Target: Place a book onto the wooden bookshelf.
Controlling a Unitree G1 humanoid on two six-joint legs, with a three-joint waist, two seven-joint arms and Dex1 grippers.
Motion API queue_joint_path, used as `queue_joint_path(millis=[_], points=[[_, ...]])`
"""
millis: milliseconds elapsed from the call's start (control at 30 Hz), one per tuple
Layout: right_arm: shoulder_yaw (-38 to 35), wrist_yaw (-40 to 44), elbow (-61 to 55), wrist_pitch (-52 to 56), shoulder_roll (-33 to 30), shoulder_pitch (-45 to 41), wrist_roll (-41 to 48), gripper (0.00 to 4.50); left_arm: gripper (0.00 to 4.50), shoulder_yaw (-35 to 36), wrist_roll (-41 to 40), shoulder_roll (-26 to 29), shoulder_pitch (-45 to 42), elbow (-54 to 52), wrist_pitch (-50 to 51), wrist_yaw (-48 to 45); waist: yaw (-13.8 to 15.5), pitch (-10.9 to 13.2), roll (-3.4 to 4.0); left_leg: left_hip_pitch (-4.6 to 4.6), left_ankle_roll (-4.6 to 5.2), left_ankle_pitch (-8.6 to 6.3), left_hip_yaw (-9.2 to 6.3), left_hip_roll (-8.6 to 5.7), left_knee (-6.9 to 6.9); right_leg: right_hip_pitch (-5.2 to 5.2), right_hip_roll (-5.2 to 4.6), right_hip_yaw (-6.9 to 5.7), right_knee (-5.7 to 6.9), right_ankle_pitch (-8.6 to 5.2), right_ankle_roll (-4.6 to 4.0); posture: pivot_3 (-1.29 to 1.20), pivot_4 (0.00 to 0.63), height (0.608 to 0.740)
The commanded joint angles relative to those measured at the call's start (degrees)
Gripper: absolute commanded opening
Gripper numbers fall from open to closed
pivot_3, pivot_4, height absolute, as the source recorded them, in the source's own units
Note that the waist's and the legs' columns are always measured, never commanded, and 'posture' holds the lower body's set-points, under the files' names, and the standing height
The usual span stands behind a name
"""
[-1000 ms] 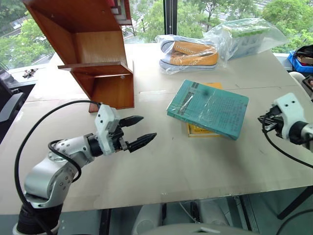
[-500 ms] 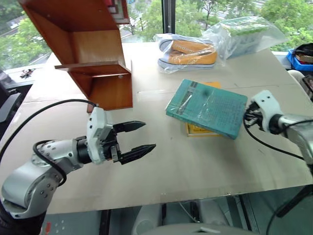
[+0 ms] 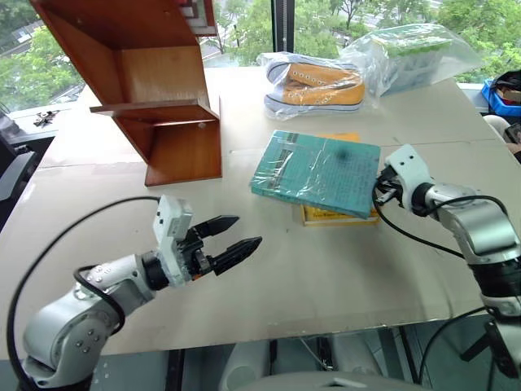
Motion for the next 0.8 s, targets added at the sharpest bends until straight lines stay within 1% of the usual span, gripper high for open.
queue_joint_path(millis=[33, 100, 133, 200, 233, 300, 333, 367, 433, 533, 567, 633, 733, 800], points=[[-9.9, 5.6, -8.5, -4.4, -5.8, 7.0, 2.4, 0.46, 4.50, -2.7, -8.1, -6.0, -1.2, 2.1, 4.1, 12.2, 0.6, 0.0, 0.03, 0.01, 0.02, -0.01, 0.01, -0.01, 0.05, 0.01, -0.01, 0.00, 0.01, 0.00, 0.01, 0.00, 0.150, 0.740], [-16.0, 9.8, -13.9, -6.2, -8.3, 13.9, 5.4, 1.14, 4.50, -4.0, -12.6, -9.9, -2.3, 5.2, 6.3, 19.3, 0.6, -0.1, -0.02, -0.07, 0.06, -0.02, -0.06, -0.06, 0.14, 0.01, -0.04, -0.02, 0.03, -0.02, 0.06, 0.00, 0.150, 0.740], [-20.1, 13.4, -17.4, -8.0, -8.0, 17.5, 9.1, 1.63, 4.50, -4.3, -14.3, -11.5, -3.1, 6.9, 6.9, 22.3, 0.4, -0.1, -0.07, -0.09, 0.06, -0.03, -0.13, -0.04, 0.18, 0.05, -0.02, -0.05, 0.04, -0.02, 0.06, 0.00, 0.150, 0.740], [-28.1, 18.7, -23.5, -9.1, -6.2, 23.8, 17.2, 2.36, 4.50, -5.0, -18.7, -14.4, -4.8, 10.8, 8.1, 27.6, 0.0, -0.1, -0.10, 0.03, 0.06, -0.03, -0.12, 0.01, 0.19, 0.12, 0.08, -0.01, 0.09, -0.02, 0.06, 0.00, 0.150, 0.740], [-31.7, 21.3, -25.9, -9.4, -5.4, 27.1, 20.8, 2.79, 4.50, -5.7, -19.5, -15.7, -5.9, 12.5, 8.5, 29.8, -0.1, -0.1, -0.09, 0.15, 0.06, -0.03, -0.09, 0.05, 0.18, 0.21, 0.15, 0.06, 0.11, -0.02, 0.06, 0.00, 0.150, 0.740], [-36.1, 23.9, -29.8, -7.5, -4.6, 31.5, 27.5, 3.61, 4.50, -5.9, -22.2, -17.6, -8.5, 16.1, 8.7, 33.7, 0.2, -0.1, -0.08, 0.40, 0.08, -0.04, -0.10, 0.09, 0.18, 0.48, 0.21, 0.05, 0.13, -0.02, 0.06, 0.00, 0.150, 0.740], [-38.3, 25.2, -31.4, -7.2, -4.4, 33.6, 30.7, 4.10, 4.50, -5.7, -24.3, -18.9, -9.9, 18.0, 8.5, 36.1, 0.1, -0.1, -0.09, 0.50, 0.21, -0.11, -0.12, 0.09, 0.20, 0.64, 0.22, 0.02, 0.13, -0.02, 0.06, 0.00, 0.150, 0.740], [-39.5, 24.9, -32.2, -6.8, -4.2, 34.4, 32.6, 4.48, 4.50, -5.6, -25.9, -19.7, -11.2, 19.5, 8.4, 37.7, 0.1, -0.1, -0.09, 0.62, 0.27, -0.15, -0.14, 0.10, 0.27, 0.73, 0.25, 0.02, 0.14, 0.00, 0.06, 0.00, 0.150, 0.740], [-42.1, 25.3, -33.7, -7.6, -4.0, 36.1, 36.1, 4.48, 4.50, -5.8, -29.4, -23.2, -14.4, 23.3, 7.2, 42.7, 0.2, -0.1, -0.10, 0.80, 0.29, -0.16, -0.14, 0.09, 0.43, 1.02, 0.25, 0.04, 0.14, 0.04, 0.11, 0.00, 0.150, 0.740], [-42.1, 25.0, -36.0, -10.1, -3.6, 38.2, 35.5, 4.48, 4.50, -6.3, -32.4, -27.6, -17.9, 28.1, 5.8, 48.5, 0.3, -0.1, -0.18, 1.43, 0.36, -0.20, -0.15, 0.04, 0.49, 1.71, 0.23, 0.01, 0.01, 0.06, 0.15, 0.00, 0.150, 0.740], [-41.7, 24.4, -36.7, -10.8, -3.4, 38.8, 35.0, 4.48, 4.50, -6.3, -32.5, -28.7, -19.0, 29.5, 5.4, 49.6, 0.3, -0.1, -0.20, 1.46, 0.36, -0.20, -0.16, 0.03, 0.49, 1.77, 0.24, 0.01, -0.02, 0.06, 0.15, 0.00, 0.150, 0.740], [-40.9, 23.3, -37.8, -12.5, -2.6, 40.1, 33.6, 4.48, 4.50, -6.3, -31.2, -31.7, -21.5, 32.8, 3.5, 51.1, 0.3, -0.1, -0.21, 1.46, 0.29, -0.16, -0.17, 0.00, 0.50, 1.77, 0.25, 0.01, -0.01, 0.06, 0.16, 0.00, 0.150, 0.740], [-41.5, 22.2, -38.9, -12.8, -2.0, 42.0, 34.9, 4.48, 4.50, -5.6, -26.9, -36.8, -26.3, 39.3, -1.0, 51.6, 0.7, -0.1, -0.19, 1.40, 0.10, -0.05, -0.25, -0.06, 0.53, 1.76, 0.25, -0.05, -0.01, 0.05, 0.17, 0.00, 0.150, 0.740], [-41.3, 21.2, -39.2, -13.0, -2.1, 42.3, 34.8, 4.48, 4.50, -5.0, -24.8, -38.4, -28.4, 42.1, -2.8, 50.6, 0.7, -0.1, -0.20, 1.40, 0.10, -0.05, -0.25, -0.08, 0.54, 1.78, 0.26, -0.05, -0.02, 0.05, 0.17, 0.00, 0.150, 0.740]])
